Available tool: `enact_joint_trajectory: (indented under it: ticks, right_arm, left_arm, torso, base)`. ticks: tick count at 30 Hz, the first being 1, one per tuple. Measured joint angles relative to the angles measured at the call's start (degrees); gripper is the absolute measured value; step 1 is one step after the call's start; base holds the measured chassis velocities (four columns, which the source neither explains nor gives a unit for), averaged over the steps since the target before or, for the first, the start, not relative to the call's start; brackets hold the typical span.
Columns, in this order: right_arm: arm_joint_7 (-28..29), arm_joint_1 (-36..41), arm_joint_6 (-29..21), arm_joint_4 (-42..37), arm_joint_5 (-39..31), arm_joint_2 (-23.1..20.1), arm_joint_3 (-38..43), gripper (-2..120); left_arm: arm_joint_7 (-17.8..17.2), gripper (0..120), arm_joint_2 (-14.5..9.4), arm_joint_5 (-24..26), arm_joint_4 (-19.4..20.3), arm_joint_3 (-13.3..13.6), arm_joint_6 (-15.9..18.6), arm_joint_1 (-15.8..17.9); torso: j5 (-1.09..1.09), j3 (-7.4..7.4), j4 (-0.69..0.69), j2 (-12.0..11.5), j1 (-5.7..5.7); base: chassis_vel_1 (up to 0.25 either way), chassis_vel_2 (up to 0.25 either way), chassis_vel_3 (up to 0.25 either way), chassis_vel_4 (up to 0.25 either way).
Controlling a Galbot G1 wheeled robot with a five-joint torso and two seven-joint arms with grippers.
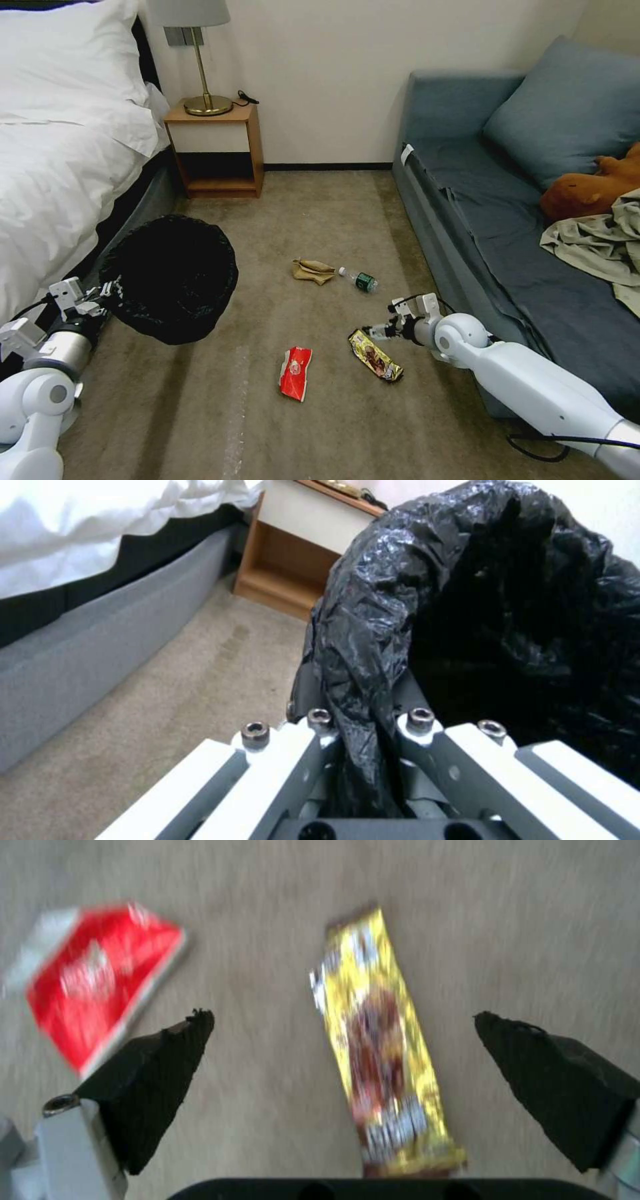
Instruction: Pick up the trash bin, then pick up the garbage on the floor and place it into the trash bin.
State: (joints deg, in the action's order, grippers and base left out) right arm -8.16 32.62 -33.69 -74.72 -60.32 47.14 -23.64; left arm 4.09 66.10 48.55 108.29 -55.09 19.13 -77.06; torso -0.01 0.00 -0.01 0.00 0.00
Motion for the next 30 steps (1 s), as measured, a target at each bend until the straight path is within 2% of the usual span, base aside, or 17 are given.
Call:
enact_joint_trajectory:
  ticks: [2,4,5,8,10,11,12,13,21,24,26,30]
  right_arm:
    - [-1.3,0.0,-0.42,0.72,0.29,-0.03,0.0,100]
    - [-6.15,-0.12,-1.95,3.73,1.32,0.09,0.14,100]
    - [-6.15,-0.12,-1.95,3.73,1.32,0.09,0.14,100]
    - [-12.45,-0.34,-2.07,9.43,3.27,0.66,0.84,100]
    - [-13.84,-0.77,-1.75,11.03,3.86,1.06,0.47,100]
    - [-18.84,-1.86,-0.61,15.02,6.17,1.94,-0.54,100]
    - [-18.84,-1.86,-0.61,15.02,6.17,1.94,-0.54,100]
    - [-22.84,-2.84,0.82,19.12,8.59,3.39,-1.17,100]
    - [-29.35,-3.62,4.28,29.21,12.41,6.95,-0.48,100]
    - [-31.9,-3.7,5.98,33.19,15.56,8.28,0.59,100]
    - [-34.8,-3.65,8.28,37.55,20.23,10.18,2.68,100]
    - [-35.84,-3.59,10.1,40.72,22.96,12.23,4.72,100]
  left_arm:
    - [0.05,3,0.05,0.07,-0.04,-0.01,0.03,0.02]
    - [0.28,3,0.16,0.23,-0.19,0.24,0.21,0.41]
    - [0.28,3,0.16,0.23,-0.19,0.24,0.21,0.41]
    - [0.51,3,0.02,0.19,-0.57,2.39,0.55,1.66]
    - [0.63,3,0.02,0.1,-0.58,2.64,0.57,1.69]
    - [0.69,3,0.07,-0.09,-0.61,2.82,0.57,1.69]
    - [0.69,3,0.07,-0.09,-0.61,2.82,0.57,1.69]
    - [0.78,3,0.09,-0.27,-0.7,2.89,0.57,1.57]
    - [1.08,3,-0.09,-0.83,-1.54,3.27,0.48,1.53]
    - [1.3,3,0.03,-1.23,-1.8,3.48,0.38,1.51]
    - [1.61,3,0.29,-1.93,-2.17,3.86,0.06,1.46]
    - [1.84,3,0.48,-2.53,-2.37,4.27,-0.21,1.55]
  torso:
    - [0.0,0.0,0.0,0.0,0.0]
    - [0.02,0.0,0.01,0.0,0.0]
    - [0.02,0.0,0.01,0.0,0.0]
    - [-0.01,0.0,-0.02,0.0,0.0]
    - [0.02,0.0,-0.02,0.0,0.0]
    - [0.03,0.0,-0.02,0.0,0.0]
    - [0.03,0.0,-0.02,0.0,0.0]
    - [0.01,0.0,0.0,0.0,0.0]
    - [0.0,0.0,0.01,0.01,0.0]
    - [0.02,0.0,0.0,0.01,0.0]
    - [-0.01,-0.01,0.02,0.01,0.0]
    - [0.02,0.0,0.01,0.01,0.0]
  base:
    - [0.0,0.0,0.0,0.0]
    - [0.0,0.0,0.0,0.0]
    - [0.0,0.0,0.0,0.0]
    - [0.0,0.0,0.0,0.0]
    - [0.0,0.0,0.0,0.0]
    - [0.0,0.0,0.0,0.0]
    - [0.0,0.0,0.0,0.0]
    - [0.0,0.0,0.0,0.0]
    - [0.0,0.0,0.0,0.0]
    - [0.0,0.0,0.0,0.0]
    - [0.0,0.0,0.0,0.0]
    - [0.0,0.0,0.0,0.0]
